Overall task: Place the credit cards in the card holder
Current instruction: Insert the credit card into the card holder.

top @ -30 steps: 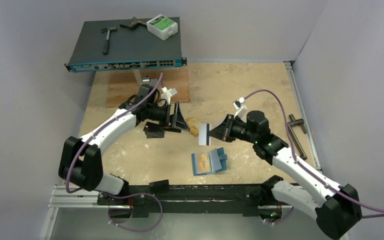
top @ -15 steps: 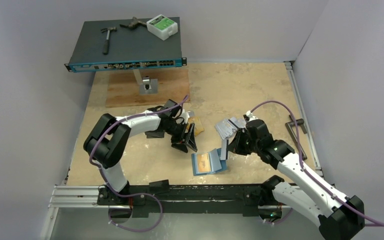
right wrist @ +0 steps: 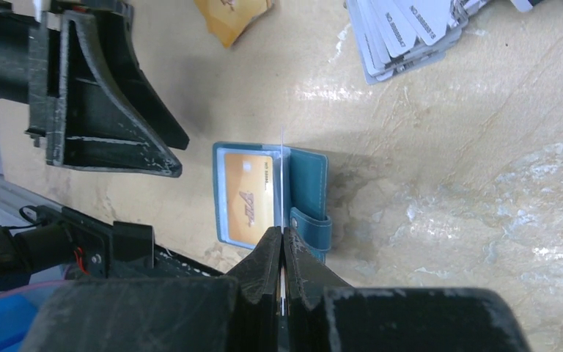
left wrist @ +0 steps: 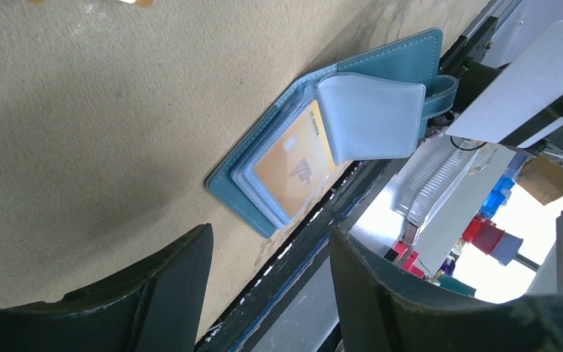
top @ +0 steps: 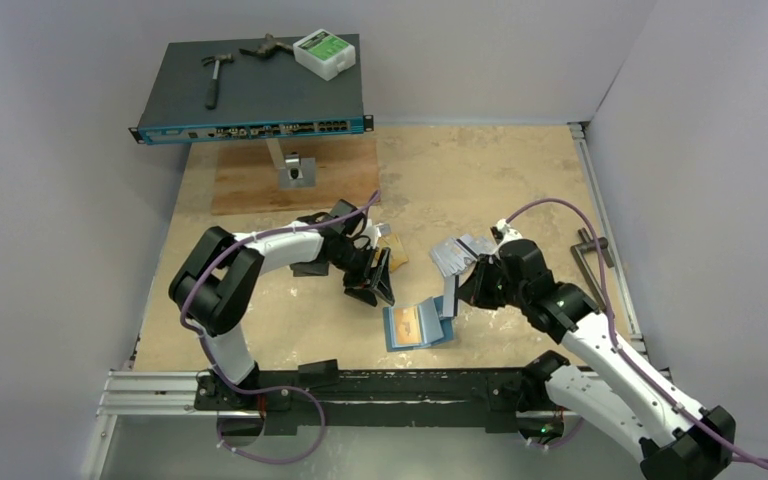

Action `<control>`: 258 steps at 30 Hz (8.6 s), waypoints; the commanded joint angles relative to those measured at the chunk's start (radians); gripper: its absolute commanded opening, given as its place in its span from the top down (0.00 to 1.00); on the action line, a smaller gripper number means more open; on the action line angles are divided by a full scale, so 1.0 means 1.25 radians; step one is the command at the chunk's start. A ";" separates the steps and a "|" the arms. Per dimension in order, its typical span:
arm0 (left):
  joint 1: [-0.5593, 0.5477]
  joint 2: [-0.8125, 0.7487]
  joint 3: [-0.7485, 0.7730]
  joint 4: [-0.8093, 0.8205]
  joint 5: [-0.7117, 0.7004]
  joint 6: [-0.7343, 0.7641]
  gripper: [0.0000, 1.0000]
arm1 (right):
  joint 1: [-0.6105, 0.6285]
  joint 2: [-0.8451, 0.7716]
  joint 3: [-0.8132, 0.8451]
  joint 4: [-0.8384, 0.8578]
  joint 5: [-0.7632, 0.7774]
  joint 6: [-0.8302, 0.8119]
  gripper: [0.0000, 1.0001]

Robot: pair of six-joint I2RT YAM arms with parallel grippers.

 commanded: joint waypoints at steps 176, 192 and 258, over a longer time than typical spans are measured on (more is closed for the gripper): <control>-0.075 0.048 -0.010 -0.006 -0.096 0.030 0.79 | 0.317 -0.174 -0.370 0.306 0.257 0.448 1.00; -0.075 0.054 -0.017 0.002 -0.068 0.024 0.61 | 0.317 -0.057 -0.423 0.529 0.273 0.453 1.00; 0.049 0.069 -0.097 0.121 -0.041 -0.085 0.71 | 0.306 0.213 -0.536 1.061 0.333 0.435 1.00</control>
